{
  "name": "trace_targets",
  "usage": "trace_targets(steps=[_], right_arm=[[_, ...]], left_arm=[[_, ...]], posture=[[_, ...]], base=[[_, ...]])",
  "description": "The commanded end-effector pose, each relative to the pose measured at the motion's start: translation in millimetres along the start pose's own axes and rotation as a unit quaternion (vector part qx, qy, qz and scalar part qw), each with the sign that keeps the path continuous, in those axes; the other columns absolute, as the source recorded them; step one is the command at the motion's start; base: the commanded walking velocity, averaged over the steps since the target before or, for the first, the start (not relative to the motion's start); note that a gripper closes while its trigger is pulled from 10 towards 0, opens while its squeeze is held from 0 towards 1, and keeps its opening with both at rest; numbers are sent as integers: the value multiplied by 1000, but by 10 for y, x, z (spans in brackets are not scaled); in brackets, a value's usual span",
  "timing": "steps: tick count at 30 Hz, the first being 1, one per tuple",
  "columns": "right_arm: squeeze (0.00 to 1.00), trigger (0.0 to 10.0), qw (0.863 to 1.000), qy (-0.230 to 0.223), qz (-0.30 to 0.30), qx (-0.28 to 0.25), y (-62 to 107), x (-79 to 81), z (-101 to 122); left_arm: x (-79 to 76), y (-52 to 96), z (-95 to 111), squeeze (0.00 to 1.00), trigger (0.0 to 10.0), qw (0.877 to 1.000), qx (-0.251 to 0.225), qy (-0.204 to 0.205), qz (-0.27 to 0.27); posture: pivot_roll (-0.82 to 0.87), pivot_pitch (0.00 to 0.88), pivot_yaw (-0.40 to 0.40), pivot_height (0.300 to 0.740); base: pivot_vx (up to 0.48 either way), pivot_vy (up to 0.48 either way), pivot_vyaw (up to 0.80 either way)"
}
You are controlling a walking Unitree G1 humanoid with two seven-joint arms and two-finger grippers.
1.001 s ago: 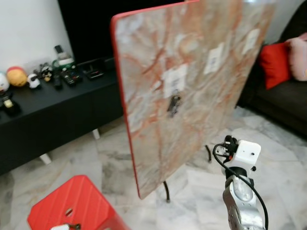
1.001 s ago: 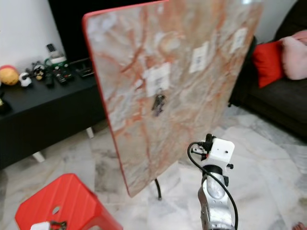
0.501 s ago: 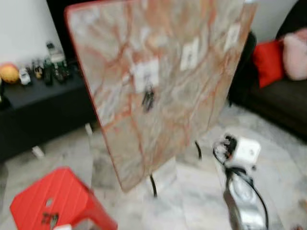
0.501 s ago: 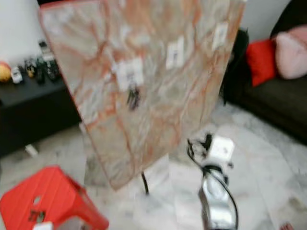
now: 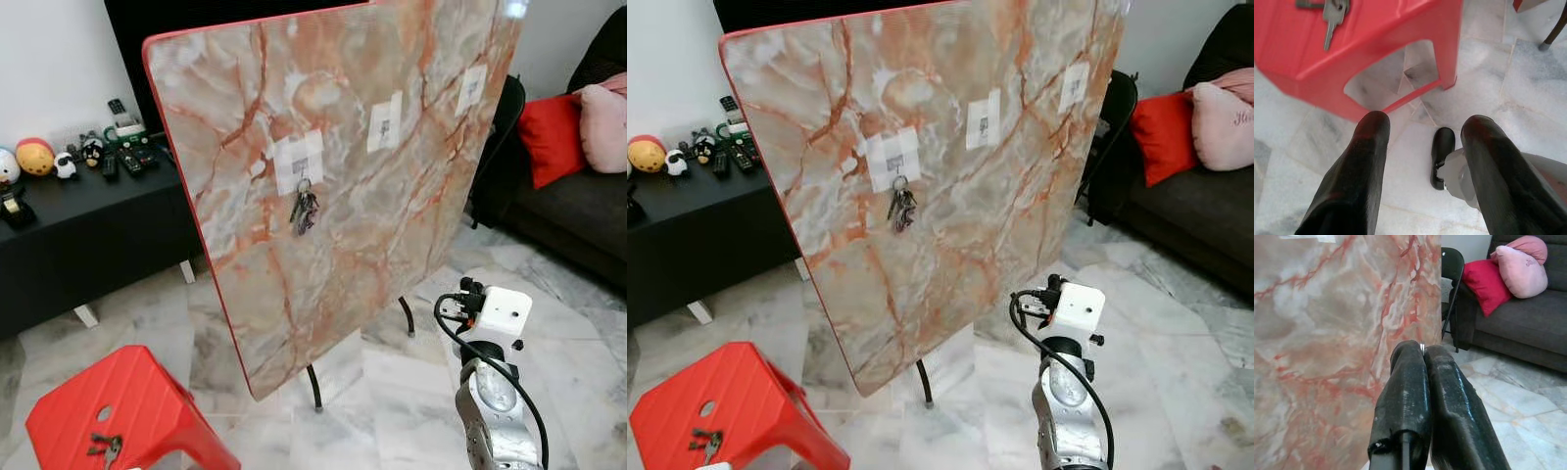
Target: Hang keys on a hook
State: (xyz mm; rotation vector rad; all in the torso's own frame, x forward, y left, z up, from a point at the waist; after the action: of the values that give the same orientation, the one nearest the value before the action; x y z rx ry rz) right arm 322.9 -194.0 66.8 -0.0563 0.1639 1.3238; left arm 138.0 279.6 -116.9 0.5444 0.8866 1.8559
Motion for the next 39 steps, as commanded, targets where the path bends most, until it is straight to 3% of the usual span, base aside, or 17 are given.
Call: trace_targets(steps=[1,8,13,14,21,25,33,39], right_arm=[[0,10000,1000,5,-1,-2,-28,-3,28],[0,10000,1000,7,0,-2,-32,1,28],[0,10000,1000,6,1,-2,-35,11,32],[0,10000,1000,6,1,-2,-37,13,34],[0,10000,1000,5,2,-3,-41,22,38],[0,10000,1000,11,6,-5,-43,34,42],[0,10000,1000,7,6,-5,-39,47,45],[0,10000,1000,17,8,-19,-44,54,98]], left_arm=[[51,18,-16,0,10000,1000,0,3,1],[47,18,-30,0,10000,1000,3,3,2],[-105,-25,-3,0,10000,1000,5,2,-5],[-197,-39,-5,0,10000,1000,5,1,-10],[-341,-65,19,0,10000,1000,3,-2,-17],[-240,-65,54,0,10000,1000,1,-1,-10],[-189,-59,59,0,10000,1000,1,1,-7],[68,-15,64,0,10000,1000,2,5,6]], posture=[[28,0,-21,740],[28,0,-22,740],[29,0,-22,740],[29,0,-22,740],[28,0,-21,740],[30,0,-21,740],[29,0,-19,740],[28,0,-18,740]], base=[[319,0,0],[328,0,0],[335,0,0],[341,0,0],[341,0,0],[342,0,0],[340,0,0],[49,0,0]])
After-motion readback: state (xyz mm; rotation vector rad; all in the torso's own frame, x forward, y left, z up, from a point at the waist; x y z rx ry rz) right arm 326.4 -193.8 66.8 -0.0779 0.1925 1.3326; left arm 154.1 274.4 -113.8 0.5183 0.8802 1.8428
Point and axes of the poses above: a point about 5 cm out from each wrist's last joint towards the gripper, its own y axis pointing back from the gripper into the wrist, its own z axis along the axis of the wrist's last joint, x = y × z, the point moved 4 cm from there along -y, pointing out of the wrist towards the gripper, and after that the axes turned 12 degrees about y, right-handed, at the moved point
